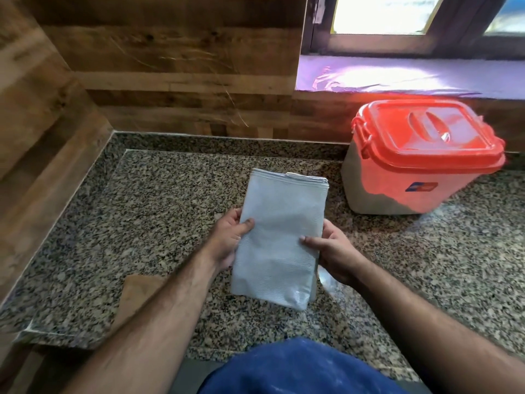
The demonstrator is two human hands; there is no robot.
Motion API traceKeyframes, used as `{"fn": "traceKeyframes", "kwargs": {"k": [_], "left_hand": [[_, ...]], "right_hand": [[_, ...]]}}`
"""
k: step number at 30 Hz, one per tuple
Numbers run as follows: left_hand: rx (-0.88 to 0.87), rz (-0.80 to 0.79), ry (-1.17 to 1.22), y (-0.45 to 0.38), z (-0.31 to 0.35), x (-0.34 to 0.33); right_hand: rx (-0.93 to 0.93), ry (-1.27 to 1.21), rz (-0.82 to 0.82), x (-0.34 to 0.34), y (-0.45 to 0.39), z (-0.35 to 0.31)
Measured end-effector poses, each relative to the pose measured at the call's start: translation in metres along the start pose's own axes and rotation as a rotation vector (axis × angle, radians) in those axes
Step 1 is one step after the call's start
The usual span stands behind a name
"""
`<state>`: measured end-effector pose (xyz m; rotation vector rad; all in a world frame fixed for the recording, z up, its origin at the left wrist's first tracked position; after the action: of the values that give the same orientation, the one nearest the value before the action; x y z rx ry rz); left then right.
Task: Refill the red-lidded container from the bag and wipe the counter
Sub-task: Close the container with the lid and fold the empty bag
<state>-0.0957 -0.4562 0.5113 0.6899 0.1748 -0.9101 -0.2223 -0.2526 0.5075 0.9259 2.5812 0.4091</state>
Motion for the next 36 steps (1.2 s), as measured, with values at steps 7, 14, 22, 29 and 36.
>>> {"fn": "traceKeyframes", "kwargs": {"k": [7, 14, 22, 29, 36], "left_hand": [[0.086, -0.174, -0.172, 0.029, -0.008, 0.007], [0.064, -0.193, -0.259, 0.054, -0.021, -0.006], [-0.128, 0.033, -0.230, 0.076, -0.026, -0.032], [-0.272, 0.195, -0.137, 0.109, -0.050, -0.058], [-0.422, 0.475, -0.053, 0.179, -0.086, -0.040]], "right_hand": [[-0.073, -0.023, -0.169, 0.004, 0.014, -0.011], [-0.089, -0.083, -0.079, 0.015, 0.015, -0.008], [-0.142, -0.035, -0.096, 0.042, 0.016, -0.012], [-0.144, 0.121, -0.211, 0.060, 0.036, -0.034], [-0.332, 0.289, -0.447, 0.018, 0.053, -0.009]]}}
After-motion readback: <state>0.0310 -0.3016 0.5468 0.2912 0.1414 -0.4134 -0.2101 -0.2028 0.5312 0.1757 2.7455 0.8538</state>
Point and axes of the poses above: each hand's wrist, its own y-axis away from the middle knuckle, its own x-axis out of the back of the hand, z = x × y, the point moved 8 cm from there along -y, towards the middle knuckle, and after that the axes turned 6 degrees about y, right-handed, at the moved point
